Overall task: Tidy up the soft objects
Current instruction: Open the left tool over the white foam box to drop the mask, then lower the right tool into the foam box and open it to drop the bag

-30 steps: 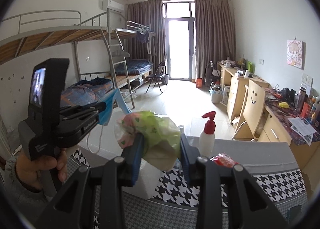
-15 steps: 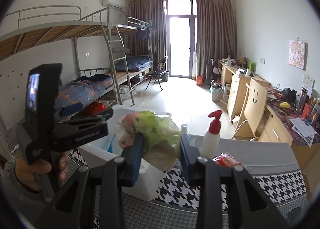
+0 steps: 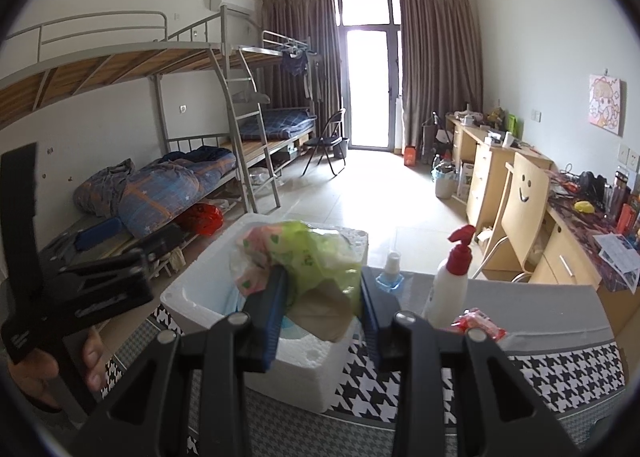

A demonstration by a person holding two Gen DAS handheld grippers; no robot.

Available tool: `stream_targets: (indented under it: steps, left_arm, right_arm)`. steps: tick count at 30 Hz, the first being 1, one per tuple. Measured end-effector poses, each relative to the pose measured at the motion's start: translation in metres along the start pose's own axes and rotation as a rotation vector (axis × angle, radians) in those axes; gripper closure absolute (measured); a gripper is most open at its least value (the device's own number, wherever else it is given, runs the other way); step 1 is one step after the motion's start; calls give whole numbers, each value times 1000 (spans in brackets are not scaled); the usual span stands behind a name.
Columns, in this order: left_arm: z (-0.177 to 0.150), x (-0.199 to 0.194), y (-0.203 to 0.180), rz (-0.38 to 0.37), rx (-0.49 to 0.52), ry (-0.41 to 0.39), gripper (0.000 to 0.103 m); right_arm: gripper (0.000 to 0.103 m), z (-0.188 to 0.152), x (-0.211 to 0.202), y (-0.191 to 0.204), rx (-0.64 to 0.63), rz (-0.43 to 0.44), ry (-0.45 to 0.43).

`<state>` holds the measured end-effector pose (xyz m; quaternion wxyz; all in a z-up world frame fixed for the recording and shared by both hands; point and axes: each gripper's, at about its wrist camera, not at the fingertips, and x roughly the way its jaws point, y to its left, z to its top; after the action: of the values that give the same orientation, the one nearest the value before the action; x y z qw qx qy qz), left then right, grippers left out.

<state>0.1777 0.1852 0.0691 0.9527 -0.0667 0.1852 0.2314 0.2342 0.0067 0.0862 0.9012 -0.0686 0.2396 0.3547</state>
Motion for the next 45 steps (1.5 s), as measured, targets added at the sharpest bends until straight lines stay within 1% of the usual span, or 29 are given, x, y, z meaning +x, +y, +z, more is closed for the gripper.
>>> stream_targets:
  steps: [2,10,14,23,29,36,38,40,42,45]
  left_arm:
    - [-1,-2,5,21,-1,-1,1]
    - [-10,-8,18,35,-14,3,1]
    - [-16,-16,21,42,-12,-9,1]
    - [-27,-24,22,37,11,-2,1]
    - [-32,-25,26,42,2,3,1]
    - [-39,-25,32,52,-11,20,1]
    - [-39,-25,34,54,-18,22,1]
    - [-39,-25,36,56,-18,23,1]
    - [-40,-26,36,56,-22,23,1]
    - [-40,-26,35,53,-19,26,1]
  right_arm:
    - [64,1,4,1,4,3,5]
    - [64,2,18,10,-3,14,34]
    - [64,4,28,13,-4,12,52]
    - [64,3,49,18,1,13,100]
    - [64,3,62,17,12,16,124]
    - [64,0,81,14,54,34,170]
    - [58,-1,86,14,51,42,186]
    - [44,-1,90,13,56,47,211]
    - [41,-3,88,13,63,57,212]
    - [41,-2,82,15,51,57,203]
